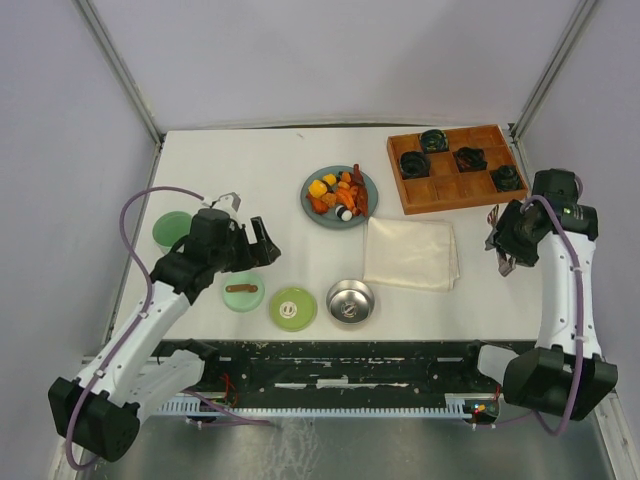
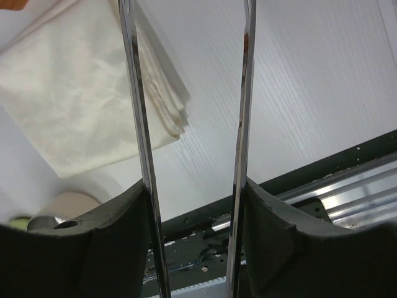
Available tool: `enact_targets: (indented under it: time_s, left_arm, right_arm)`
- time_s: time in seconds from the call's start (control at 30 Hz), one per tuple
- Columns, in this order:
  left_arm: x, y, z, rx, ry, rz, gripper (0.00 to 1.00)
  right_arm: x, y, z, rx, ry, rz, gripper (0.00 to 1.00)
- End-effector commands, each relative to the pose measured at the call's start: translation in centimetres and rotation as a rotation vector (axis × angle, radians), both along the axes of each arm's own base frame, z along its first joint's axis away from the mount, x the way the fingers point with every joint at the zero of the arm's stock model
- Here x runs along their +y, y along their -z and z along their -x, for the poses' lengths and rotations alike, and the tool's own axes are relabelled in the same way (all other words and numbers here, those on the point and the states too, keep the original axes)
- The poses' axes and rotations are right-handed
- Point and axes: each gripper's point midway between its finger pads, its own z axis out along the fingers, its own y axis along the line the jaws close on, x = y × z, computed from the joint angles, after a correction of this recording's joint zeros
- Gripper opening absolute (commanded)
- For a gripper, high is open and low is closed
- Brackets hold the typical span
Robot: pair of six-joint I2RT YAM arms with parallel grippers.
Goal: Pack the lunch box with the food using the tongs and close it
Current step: Pick up the clamp at the center of the board.
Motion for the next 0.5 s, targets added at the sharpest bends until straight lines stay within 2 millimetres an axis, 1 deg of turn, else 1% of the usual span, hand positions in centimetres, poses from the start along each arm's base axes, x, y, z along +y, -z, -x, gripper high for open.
enact_targets:
  time_s: [0.0,0.1,0.2,0.33,0.47]
  left_arm:
    - [1.5,-1.6,-0.5,-0.11,0.002,-0.072,0.96]
    - [1.8,-1.1,-0.5,-0.126,-0.001,-0.087,0.96]
    - [1.6,-1.4,-0.4,-0.133,0.01,-0.078,0.95]
    - [2.5,-2.0,-0.3,-0.16,-0.036,-0.091,0.95]
    - [3.1,-2.5,-0.2,-0.192,-0.065,-0.091,0.96]
  right_arm:
    - [2.3,-3.6,1.0,-0.092,-0.11,-0.055,0.61]
    - [3.8,-4.9,1.7,-0.137,-0.161,-0.094,0.6]
    - [4.9,-5.7,2.6,-0.169,-0.208,-0.09,0.6]
    - [6.8,-6.5,3.7,-0.21,-0.277,-0.124,0.6]
    - [7.9,-7.4,4.9,-0.247,-0.349,-0.122,0.6]
